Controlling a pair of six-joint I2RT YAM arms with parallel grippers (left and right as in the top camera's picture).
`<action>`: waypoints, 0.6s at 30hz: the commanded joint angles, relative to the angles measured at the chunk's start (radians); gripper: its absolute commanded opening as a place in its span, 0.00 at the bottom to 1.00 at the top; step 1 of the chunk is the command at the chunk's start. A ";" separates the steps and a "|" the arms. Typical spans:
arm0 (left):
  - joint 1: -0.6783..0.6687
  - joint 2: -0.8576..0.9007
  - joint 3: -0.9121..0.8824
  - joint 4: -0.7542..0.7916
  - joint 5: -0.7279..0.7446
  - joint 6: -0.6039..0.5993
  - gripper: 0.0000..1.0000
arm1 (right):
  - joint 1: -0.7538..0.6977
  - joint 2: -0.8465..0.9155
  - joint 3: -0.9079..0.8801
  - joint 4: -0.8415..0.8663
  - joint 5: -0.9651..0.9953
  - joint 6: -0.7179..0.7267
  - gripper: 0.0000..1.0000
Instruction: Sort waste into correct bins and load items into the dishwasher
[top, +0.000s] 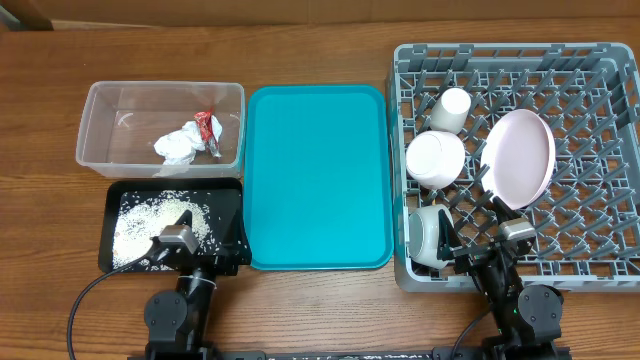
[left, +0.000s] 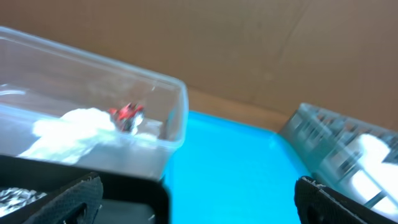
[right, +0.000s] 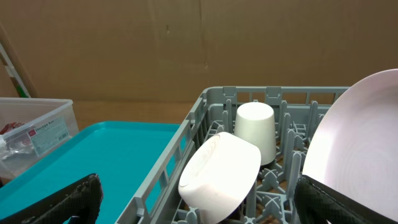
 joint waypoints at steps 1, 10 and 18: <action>-0.006 -0.011 -0.004 -0.004 -0.024 0.224 1.00 | -0.002 -0.010 -0.011 0.004 0.003 -0.007 1.00; -0.006 -0.011 -0.004 -0.003 -0.024 0.361 1.00 | -0.002 -0.010 -0.011 0.004 0.003 -0.007 1.00; -0.006 -0.011 -0.004 -0.003 -0.024 0.361 1.00 | -0.002 -0.010 -0.011 0.004 0.003 -0.007 1.00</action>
